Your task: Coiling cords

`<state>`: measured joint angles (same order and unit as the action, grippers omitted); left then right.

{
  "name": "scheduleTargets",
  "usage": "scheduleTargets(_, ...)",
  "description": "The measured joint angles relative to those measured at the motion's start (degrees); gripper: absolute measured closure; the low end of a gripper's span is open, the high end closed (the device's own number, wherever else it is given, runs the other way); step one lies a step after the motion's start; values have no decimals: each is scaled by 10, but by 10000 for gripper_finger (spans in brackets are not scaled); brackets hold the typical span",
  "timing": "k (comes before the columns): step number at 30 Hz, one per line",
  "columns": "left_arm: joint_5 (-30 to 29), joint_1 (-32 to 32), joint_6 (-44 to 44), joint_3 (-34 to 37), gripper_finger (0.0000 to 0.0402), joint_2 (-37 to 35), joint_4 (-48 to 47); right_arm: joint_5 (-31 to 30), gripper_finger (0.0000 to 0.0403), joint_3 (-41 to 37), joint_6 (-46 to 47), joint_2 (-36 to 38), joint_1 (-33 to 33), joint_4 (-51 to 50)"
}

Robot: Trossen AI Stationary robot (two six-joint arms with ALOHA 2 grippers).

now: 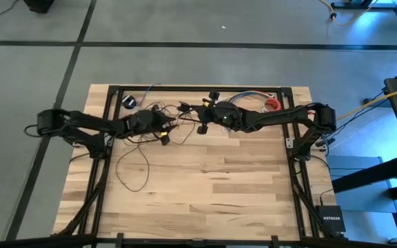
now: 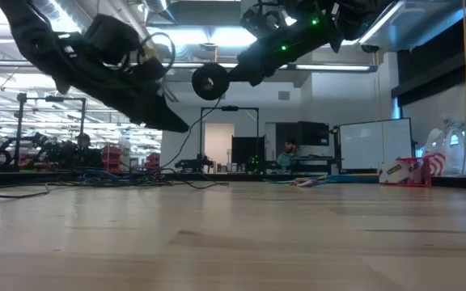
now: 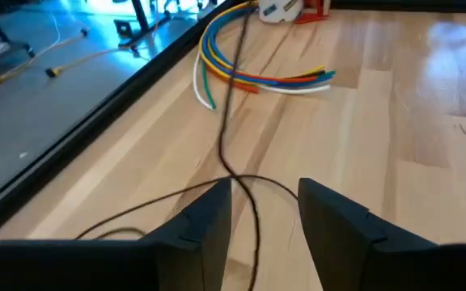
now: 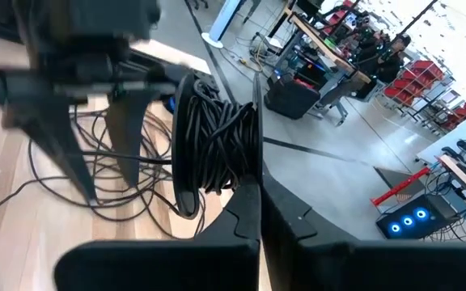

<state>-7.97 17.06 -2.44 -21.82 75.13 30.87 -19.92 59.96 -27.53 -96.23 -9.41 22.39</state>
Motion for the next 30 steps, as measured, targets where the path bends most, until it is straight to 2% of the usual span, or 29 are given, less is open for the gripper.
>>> scheduleTargets(3, -22, 1, -12, -1, 266, 44, 51, 0, 402, 0, 0, 0, 0, 2)
scheduleTargets(6, -57, 7, -5, -7, 266, 73, 61, 0, 402, 0, 0, 0, 0, 0)
scheduleTargets(10, -58, 6, -7, -12, 274, 83, 60, 0, 402, 0, 0, 0, 0, -1)
scheduleTargets(13, -58, 5, -14, -12, 312, 83, 60, 0, 402, 0, 0, 0, 0, -3)
scheduleTargets(16, -58, 5, -25, -12, 376, 83, 56, 0, 402, 0, -2, 0, 0, -3)
scheduleTargets(18, -58, 5, -33, -12, 392, 79, 52, 0, 402, 0, -2, 0, 0, -2)
scheduleTargets(23, -62, 21, -56, -14, 396, 24, 22, 38, 402, 0, -3, 0, 0, 0)
scheduleTargets(30, -62, 71, -70, -14, 398, -124, -41, 60, 402, 0, -3, 0, 0, -14)
